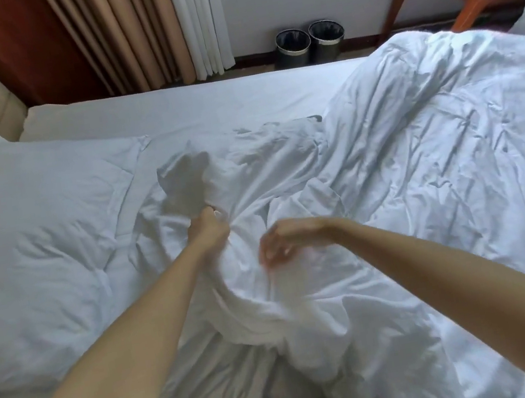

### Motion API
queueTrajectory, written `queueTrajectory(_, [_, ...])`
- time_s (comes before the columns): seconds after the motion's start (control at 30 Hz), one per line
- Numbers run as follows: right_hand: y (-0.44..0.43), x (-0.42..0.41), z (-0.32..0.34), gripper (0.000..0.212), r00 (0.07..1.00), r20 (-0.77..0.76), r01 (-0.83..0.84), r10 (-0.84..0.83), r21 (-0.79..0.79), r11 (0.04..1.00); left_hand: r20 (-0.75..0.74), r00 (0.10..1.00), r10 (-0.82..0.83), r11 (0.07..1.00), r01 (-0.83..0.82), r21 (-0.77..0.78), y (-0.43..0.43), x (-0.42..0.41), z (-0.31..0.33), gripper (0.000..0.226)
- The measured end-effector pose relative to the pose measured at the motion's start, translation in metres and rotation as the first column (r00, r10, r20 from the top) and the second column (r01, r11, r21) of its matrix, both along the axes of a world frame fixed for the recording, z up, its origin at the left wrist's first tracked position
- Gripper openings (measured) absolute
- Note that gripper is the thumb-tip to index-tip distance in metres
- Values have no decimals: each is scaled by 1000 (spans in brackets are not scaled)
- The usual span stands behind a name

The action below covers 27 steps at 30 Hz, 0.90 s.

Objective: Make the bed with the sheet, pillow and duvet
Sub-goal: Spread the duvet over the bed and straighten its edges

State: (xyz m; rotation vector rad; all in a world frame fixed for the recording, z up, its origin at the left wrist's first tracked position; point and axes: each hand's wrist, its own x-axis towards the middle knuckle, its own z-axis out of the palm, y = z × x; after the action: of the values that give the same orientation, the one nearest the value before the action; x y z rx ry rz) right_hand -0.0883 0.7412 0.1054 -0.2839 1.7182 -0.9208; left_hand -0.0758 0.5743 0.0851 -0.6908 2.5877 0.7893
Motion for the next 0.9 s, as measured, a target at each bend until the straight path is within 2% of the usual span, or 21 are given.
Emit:
queueTrajectory(0.03, [1, -5, 2, 22, 976, -135, 170, -171, -22, 985, -14, 1000, 5, 1000, -6, -21, -2, 5, 5, 28])
queueTrajectory(0.07, [0, -10, 4, 34, 911, -287, 292, -295, -54, 955, -27, 1000, 13, 999, -14, -33, -5, 12, 10, 27])
queueTrajectory(0.1, [-2, -15, 7, 49, 835, -443, 331, -327, -70, 941, -31, 999, 8, 999, -9, -37, -8, 21, 18, 26])
queueTrajectory(0.13, [-5, -19, 11, 64, 766, -582, 303, -273, -48, 952, -29, 1000, -10, 999, 9, -31, -11, 30, 24, 21])
queueTrajectory(0.2, [-18, -24, 24, 88, 663, -743, 192, -94, 48, 980, -23, 997, -69, 998, 69, 5, -16, 51, 37, 8])
queueTrajectory(0.3, [-39, -24, 38, 106, 559, -812, 72, 166, 247, 966, -3, 978, -206, 974, 206, 90, -22, 86, 55, 27])
queueTrajectory(0.37, [-54, -17, 37, 102, 577, -747, -58, 331, 366, 929, 44, 936, -350, 934, 344, 100, -23, 115, 63, 27])
queueTrajectory(0.43, [-63, 0, 31, 84, 681, -609, -204, 407, 375, 904, 118, 873, -473, 877, 452, 164, -27, 143, 64, 30])
queueTrajectory(0.47, [-67, 12, 24, 62, 737, -554, -237, 386, 323, 916, 170, 839, -517, 849, 478, 225, -32, 156, 65, 32])
queueTrajectory(0.5, [-70, 26, 18, 32, 773, -520, -239, 363, 291, 926, 228, 805, -547, 826, 475, 304, -40, 167, 65, 35])
queueTrajectory(0.53, [-70, 42, 13, 7, 786, -505, -247, 357, 273, 930, 272, 785, -556, 810, 438, 391, -48, 174, 67, 36])
queueTrajectory(0.57, [-70, 57, 8, 17, 804, -484, -240, 346, 268, 933, 279, 819, -502, 812, 335, 478, -58, 177, 68, 32])
queueTrajectory(0.6, [-69, 70, 3, 19, 820, -464, -243, 336, 250, 937, 237, 895, -377, 811, 195, 551, -65, 176, 71, 27])
queueTrajectory(0.63, [-68, 80, -1, 15, 856, -416, -232, 306, 219, 948, 178, 971, -159, 820, 30, 572, -72, 171, 71, 25])
queueTrajectory(0.67, [-67, 90, -1, 18, 875, -374, -247, 308, 201, 948, 109, 989, 101, 827, -144, 543, -79, 161, 68, 27])
queueTrajectory(0.7, [-67, 97, 0, 24, 887, -318, -287, 334, 187, 939, 42, 955, 293, 838, -278, 470, -85, 149, 63, 32])
queueTrajectory(0.73, [-68, 104, 5, 28, 887, -266, -342, 377, 172, 924, 0, 923, 384, 855, -356, 378, -88, 138, 59, 46])
queueTrajectory(0.8, [-71, 118, 12, 33, 867, -169, -447, 469, 152, 881, 92, 912, 400, 878, -410, 248, -79, 128, 57, 85])
queueTrajectory(0.83, [-72, 124, 12, 36, 855, -131, -483, 502, 154, 862, 167, 899, 405, 859, -437, 267, -70, 126, 51, 96])
queueTrajectory(0.87, [-73, 127, 14, 38, 840, -110, -509, 531, 174, 843, 231, 881, 412, 823, -469, 319, -61, 125, 46, 96])
queueTrajectory(0.9, [-72, 127, 17, 40, 826, -103, -531, 554, 185, 827, 307, 849, 431, 756, -525, 391, -52, 126, 39, 82])
